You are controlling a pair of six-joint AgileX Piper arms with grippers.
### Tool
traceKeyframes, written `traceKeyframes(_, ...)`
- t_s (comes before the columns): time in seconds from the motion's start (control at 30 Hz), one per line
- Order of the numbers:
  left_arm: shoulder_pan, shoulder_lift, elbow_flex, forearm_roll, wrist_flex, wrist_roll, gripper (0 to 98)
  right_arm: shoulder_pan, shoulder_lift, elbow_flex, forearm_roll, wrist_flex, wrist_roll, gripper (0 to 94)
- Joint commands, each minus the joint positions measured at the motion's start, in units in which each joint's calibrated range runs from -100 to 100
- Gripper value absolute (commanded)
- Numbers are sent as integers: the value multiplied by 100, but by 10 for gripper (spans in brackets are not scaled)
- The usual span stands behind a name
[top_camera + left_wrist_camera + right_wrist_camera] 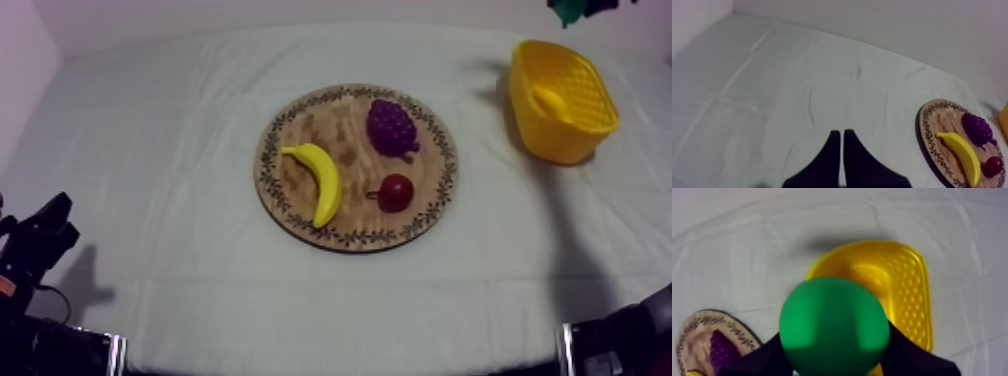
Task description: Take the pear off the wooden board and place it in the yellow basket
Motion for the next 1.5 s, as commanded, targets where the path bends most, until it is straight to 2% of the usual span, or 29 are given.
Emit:
traceKeyframes(0.0,0,2,-2,1,0,2,1,173,96,294,26,-137,-23,340)
traceKeyframes(0.23,0,2,-2,1,0,2,1,277,617,971,134,-598,-57,349)
traceKeyframes(0.33,0,2,-2,1,0,2,1,302,848,1145,157,-736,-38,381)
traceKeyframes(0.63,0,2,-2,1,0,2,1,430,1079,1296,118,-628,38,689)
traceKeyframes(0.77,0,2,-2,1,0,2,1,461,805,1332,69,-577,139,755)
traceKeyframes(0.9,0,2,-2,1,0,0,1,446,242,1404,7,-612,228,706)
traceKeyframes(1.1,0,2,-2,1,0,1,1,426,-1055,1861,-225,-1091,345,543)
traceKeyframes(1.27,0,2,-2,1,0,2,1,507,-2503,2828,-527,-2119,431,402)
traceKeyframes(1.47,0,2,-2,1,0,2,1,684,-4485,4449,-1067,-3345,773,291)
